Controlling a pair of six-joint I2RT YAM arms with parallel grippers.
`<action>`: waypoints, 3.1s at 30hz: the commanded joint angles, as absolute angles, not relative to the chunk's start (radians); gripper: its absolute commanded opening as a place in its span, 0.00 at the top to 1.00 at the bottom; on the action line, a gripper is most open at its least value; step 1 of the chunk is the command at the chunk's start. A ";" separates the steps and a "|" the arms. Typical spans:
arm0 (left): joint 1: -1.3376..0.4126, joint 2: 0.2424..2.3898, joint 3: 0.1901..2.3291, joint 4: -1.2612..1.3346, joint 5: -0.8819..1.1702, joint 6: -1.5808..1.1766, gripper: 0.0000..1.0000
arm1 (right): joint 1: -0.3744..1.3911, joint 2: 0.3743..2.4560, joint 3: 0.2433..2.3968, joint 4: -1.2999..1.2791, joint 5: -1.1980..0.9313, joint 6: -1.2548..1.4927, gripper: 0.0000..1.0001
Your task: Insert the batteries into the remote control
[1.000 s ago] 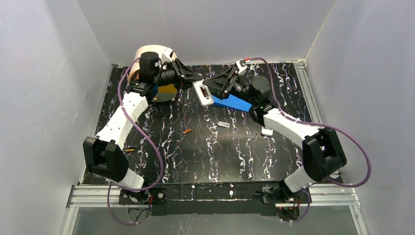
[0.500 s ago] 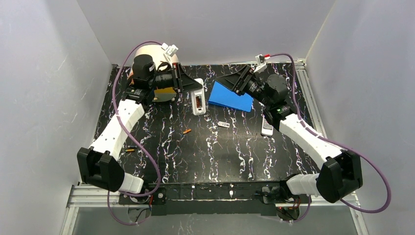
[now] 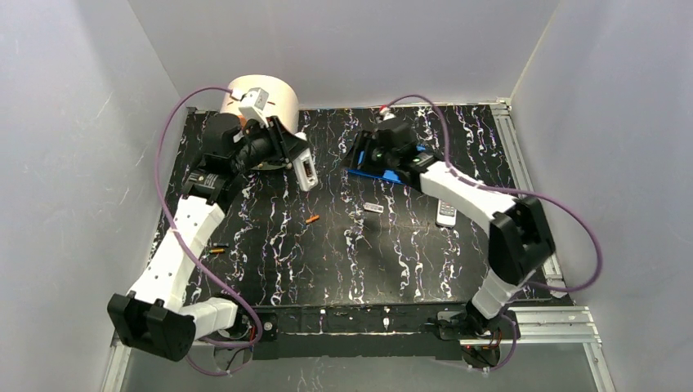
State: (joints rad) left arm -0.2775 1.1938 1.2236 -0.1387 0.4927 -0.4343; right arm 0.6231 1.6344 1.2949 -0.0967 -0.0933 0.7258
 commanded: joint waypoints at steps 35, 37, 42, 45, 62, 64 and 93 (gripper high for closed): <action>-0.272 1.037 1.476 -0.634 -0.124 -0.363 1.00 | 0.934 2.180 1.771 -0.486 -0.252 -0.405 0.33; -0.272 1.045 1.483 -0.633 -0.120 -0.362 1.00 | 0.955 2.200 1.787 -0.510 -0.247 -0.447 0.33; -0.272 1.068 1.501 -0.634 -0.100 -0.364 1.00 | 0.977 2.208 1.766 -0.448 -0.180 -0.472 0.34; -0.272 1.077 1.505 -0.633 -0.092 -0.365 1.00 | 0.976 2.209 1.754 -0.403 -0.140 -0.475 0.35; -0.271 1.112 1.547 -0.636 -0.101 -0.364 1.00 | 0.968 2.276 1.805 -0.554 -0.167 -0.516 0.47; -0.272 1.112 1.548 -0.637 -0.093 -0.365 1.00 | 0.967 2.282 1.808 -0.559 -0.143 -0.507 0.59; -0.271 1.124 1.554 -0.633 -0.077 -0.359 1.00 | 0.965 2.325 1.837 -0.642 -0.123 -0.448 0.84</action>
State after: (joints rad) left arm -0.2760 1.1252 1.5196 -0.6376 -0.0856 -0.3599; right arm 0.9642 2.2929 1.8503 -0.5396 -0.1665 -0.4408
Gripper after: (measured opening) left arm 0.240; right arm 0.221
